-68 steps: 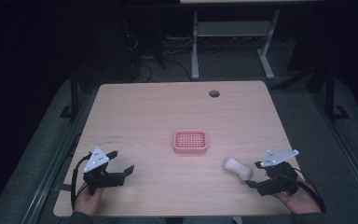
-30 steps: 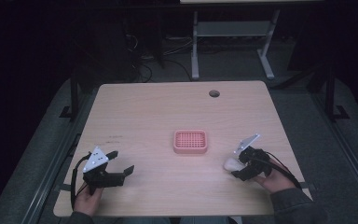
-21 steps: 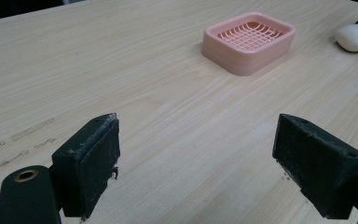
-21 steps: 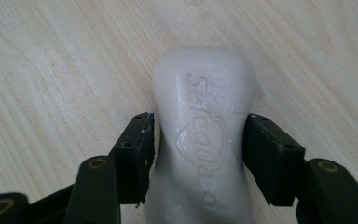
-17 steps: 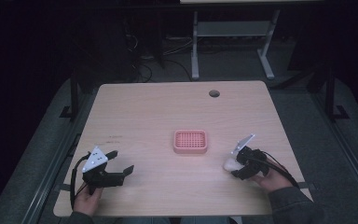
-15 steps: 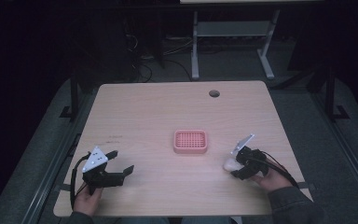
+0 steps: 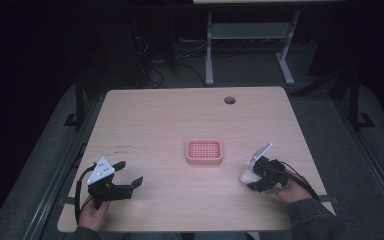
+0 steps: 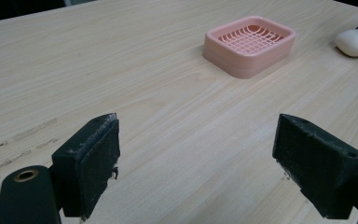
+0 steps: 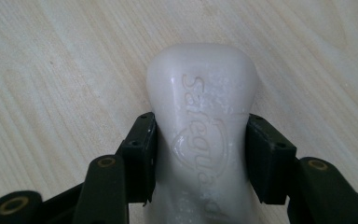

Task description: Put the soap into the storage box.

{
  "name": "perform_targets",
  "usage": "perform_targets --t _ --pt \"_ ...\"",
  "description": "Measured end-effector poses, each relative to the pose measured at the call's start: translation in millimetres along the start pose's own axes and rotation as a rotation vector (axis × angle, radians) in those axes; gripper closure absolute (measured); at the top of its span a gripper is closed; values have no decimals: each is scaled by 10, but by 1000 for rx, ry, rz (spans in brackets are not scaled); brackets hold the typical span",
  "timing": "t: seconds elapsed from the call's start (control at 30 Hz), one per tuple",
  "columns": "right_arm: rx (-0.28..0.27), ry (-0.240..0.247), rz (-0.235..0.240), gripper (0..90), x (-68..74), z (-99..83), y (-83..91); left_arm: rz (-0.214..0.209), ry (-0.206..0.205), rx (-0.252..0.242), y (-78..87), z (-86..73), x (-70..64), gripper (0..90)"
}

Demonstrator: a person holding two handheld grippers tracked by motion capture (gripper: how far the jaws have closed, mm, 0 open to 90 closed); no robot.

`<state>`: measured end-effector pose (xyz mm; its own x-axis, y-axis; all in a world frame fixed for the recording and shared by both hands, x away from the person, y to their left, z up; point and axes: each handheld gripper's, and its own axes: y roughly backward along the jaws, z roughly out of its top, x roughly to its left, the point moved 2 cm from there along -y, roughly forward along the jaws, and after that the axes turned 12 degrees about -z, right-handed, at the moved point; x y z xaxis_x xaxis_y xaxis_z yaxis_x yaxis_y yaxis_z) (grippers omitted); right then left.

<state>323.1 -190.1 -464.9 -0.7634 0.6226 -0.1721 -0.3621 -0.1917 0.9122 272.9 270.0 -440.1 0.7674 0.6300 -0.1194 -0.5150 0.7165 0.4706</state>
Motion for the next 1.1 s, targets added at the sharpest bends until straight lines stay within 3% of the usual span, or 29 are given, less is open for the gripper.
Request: perform_targets --t 0.63,1.1 --pt "-52 68 33 490 44 194 140 11 10 -22 55 16 26 144" --pt "-81 68 47 489 -12 272 254 15 16 -28 50 18 19 144"
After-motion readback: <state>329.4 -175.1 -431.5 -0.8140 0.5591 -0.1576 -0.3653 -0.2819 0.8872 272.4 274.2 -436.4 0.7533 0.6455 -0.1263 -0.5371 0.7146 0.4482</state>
